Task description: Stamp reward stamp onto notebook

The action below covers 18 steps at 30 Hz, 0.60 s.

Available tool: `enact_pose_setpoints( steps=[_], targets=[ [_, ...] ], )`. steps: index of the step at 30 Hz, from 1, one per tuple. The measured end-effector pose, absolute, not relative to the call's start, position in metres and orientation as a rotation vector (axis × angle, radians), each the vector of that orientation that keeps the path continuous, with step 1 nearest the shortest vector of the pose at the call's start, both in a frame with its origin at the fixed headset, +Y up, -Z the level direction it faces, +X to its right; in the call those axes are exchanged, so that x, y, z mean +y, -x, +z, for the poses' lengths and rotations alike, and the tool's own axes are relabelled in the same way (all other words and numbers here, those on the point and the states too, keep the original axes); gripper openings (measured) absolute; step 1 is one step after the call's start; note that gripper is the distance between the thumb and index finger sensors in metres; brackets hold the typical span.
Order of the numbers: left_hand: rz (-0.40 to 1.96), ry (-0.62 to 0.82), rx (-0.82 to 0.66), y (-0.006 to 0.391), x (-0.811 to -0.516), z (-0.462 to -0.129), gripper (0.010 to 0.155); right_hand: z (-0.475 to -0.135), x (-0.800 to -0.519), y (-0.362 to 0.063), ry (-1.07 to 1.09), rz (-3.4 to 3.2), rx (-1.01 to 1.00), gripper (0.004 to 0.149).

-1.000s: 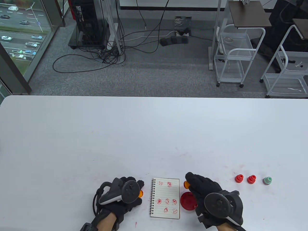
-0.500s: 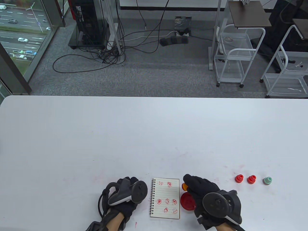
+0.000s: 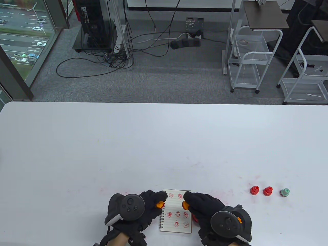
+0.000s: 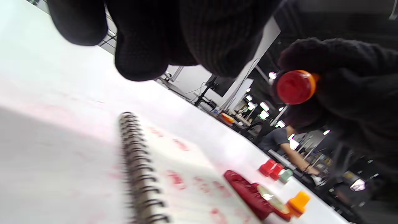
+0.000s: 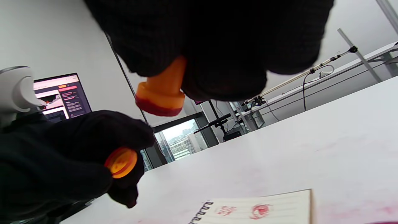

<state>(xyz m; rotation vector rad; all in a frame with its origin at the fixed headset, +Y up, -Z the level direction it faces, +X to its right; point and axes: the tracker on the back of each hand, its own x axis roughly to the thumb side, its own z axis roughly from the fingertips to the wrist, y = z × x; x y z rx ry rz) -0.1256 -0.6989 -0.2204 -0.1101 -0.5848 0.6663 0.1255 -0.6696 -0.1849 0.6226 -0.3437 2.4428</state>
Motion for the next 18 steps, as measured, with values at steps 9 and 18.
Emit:
enact_pose_setpoints(
  steps=[9, 18],
  targets=[
    [0.702, 0.168, -0.621, 0.115, -0.701, -0.218, 0.067, -0.176, -0.669, -0.108, -0.724, 2.364, -0.362, 0.053],
    [0.697, 0.14, -0.662, 0.108, -0.699, -0.214, 0.07, -0.175, -0.671, -0.101, -0.764, 2.369, -0.338, 0.05]
  ],
)
